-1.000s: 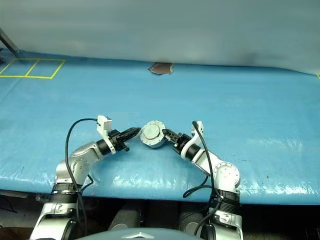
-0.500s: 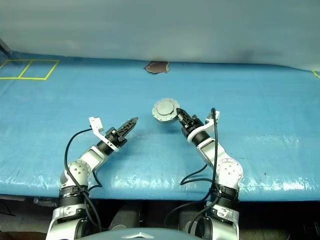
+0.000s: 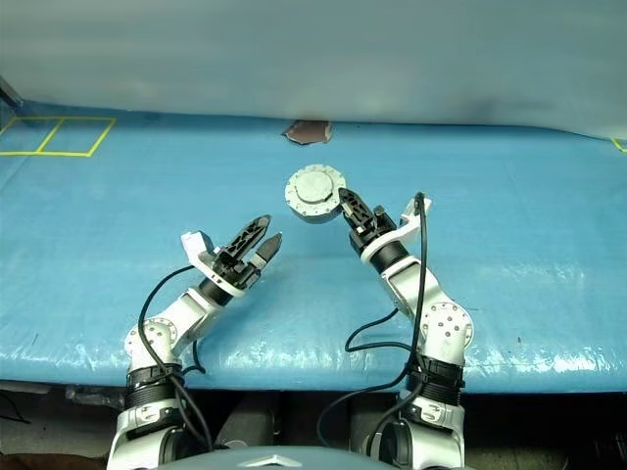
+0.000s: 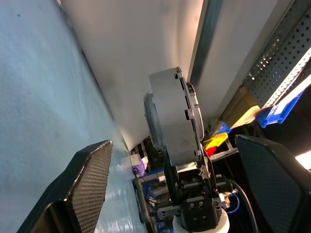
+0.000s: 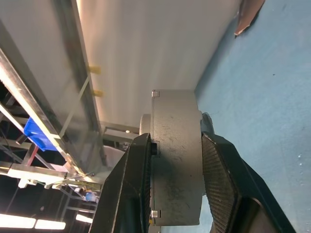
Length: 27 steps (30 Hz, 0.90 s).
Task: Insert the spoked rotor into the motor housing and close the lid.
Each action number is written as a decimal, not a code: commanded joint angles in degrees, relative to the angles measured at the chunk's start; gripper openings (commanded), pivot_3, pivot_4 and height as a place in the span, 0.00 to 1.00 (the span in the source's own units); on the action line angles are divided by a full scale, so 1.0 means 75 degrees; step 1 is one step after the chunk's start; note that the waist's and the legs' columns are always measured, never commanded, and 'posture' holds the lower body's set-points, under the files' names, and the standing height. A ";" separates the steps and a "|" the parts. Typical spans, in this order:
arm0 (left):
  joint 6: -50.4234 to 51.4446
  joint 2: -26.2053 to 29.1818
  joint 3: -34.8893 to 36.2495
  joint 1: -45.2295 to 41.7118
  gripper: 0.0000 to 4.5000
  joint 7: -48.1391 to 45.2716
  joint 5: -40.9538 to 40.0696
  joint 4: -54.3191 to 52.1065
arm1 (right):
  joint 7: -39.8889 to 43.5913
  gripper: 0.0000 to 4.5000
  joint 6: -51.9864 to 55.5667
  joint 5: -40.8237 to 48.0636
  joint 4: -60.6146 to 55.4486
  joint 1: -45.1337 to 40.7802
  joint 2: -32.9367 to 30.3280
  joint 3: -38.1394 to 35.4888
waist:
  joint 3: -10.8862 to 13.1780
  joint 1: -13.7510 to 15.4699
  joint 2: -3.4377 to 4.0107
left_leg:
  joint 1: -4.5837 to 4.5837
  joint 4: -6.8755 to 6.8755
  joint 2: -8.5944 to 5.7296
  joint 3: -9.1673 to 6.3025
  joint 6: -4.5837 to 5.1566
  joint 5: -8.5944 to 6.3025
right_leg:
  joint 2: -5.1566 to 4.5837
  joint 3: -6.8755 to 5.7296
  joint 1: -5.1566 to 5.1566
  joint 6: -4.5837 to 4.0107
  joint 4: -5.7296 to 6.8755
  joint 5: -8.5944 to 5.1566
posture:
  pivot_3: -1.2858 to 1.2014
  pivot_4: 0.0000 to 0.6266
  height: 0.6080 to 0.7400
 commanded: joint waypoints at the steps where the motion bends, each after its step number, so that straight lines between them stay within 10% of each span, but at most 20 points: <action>1: 0.0124 -0.0127 -0.0068 -0.0186 1.00 -0.0045 -0.0346 -0.0014 | 0.0268 0.27 -0.0031 0.0406 -0.0670 0.0013 -0.0002 0.0312 | 0.0000 0.0002 0.0000 | 0.0000 0.0000 0.0000 0.0000 0.0000 0.0000 | 0.0000 0.0000 0.0000 0.0000 0.0000 0.0000 | 0.52 0.24 1.00; 20: -0.0569 -0.0668 -0.0424 -0.0777 1.00 -0.0196 0.0144 0.0494 | 0.0310 0.27 -0.0069 0.0281 -0.0958 0.0600 -0.0208 0.1268 | 0.0000 0.0043 -0.0001 | -0.0010 0.0031 -0.0001 0.0001 0.0002 -0.0001 | 0.0002 0.0002 0.0006 -0.0029 0.0000 -0.0014 | 0.52 0.24 1.00; 27: -0.0660 -0.0719 -0.0401 -0.0672 0.58 -0.0230 0.0186 0.0454 | 0.0265 0.27 -0.0187 0.0222 -0.0939 0.0616 -0.0215 0.1319 | 0.0001 0.0059 -0.0001 | -0.0011 0.0042 -0.0001 0.0001 0.0003 -0.0002 | 0.0002 0.0002 0.0008 -0.0031 0.0001 -0.0013 | 0.52 0.24 1.00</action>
